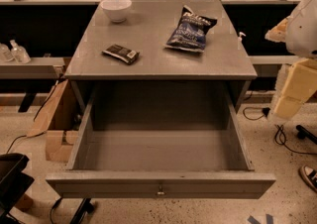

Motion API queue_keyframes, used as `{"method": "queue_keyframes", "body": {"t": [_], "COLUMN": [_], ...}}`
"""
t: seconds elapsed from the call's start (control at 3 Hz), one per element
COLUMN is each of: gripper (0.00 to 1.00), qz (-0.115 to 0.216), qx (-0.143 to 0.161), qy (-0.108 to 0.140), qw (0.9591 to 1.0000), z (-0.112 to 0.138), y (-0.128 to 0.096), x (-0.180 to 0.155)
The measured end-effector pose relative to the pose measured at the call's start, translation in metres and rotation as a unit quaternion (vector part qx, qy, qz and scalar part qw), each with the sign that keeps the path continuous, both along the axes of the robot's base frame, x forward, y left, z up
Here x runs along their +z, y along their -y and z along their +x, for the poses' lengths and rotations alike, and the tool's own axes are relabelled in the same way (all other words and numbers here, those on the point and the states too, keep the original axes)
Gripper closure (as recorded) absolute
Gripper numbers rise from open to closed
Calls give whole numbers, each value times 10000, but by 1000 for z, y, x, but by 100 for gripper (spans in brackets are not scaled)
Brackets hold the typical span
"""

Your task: Close top drawer

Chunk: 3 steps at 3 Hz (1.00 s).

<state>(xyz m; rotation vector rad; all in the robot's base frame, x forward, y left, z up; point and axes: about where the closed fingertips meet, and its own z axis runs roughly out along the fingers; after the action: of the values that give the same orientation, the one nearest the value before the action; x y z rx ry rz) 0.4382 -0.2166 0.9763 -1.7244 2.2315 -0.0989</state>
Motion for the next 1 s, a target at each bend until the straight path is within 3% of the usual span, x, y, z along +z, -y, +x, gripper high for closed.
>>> {"method": "queue_keyframes", "body": {"t": [0.33, 0.67, 1.0], "gripper": [0, 16, 40], "qz": [0, -7, 207], "qx": [0, -12, -47], "qy": [0, 92, 158], "qw": [10000, 10000, 9996], "z": [0, 2, -7], "y": [0, -1, -5], "x": [0, 4, -8]}}
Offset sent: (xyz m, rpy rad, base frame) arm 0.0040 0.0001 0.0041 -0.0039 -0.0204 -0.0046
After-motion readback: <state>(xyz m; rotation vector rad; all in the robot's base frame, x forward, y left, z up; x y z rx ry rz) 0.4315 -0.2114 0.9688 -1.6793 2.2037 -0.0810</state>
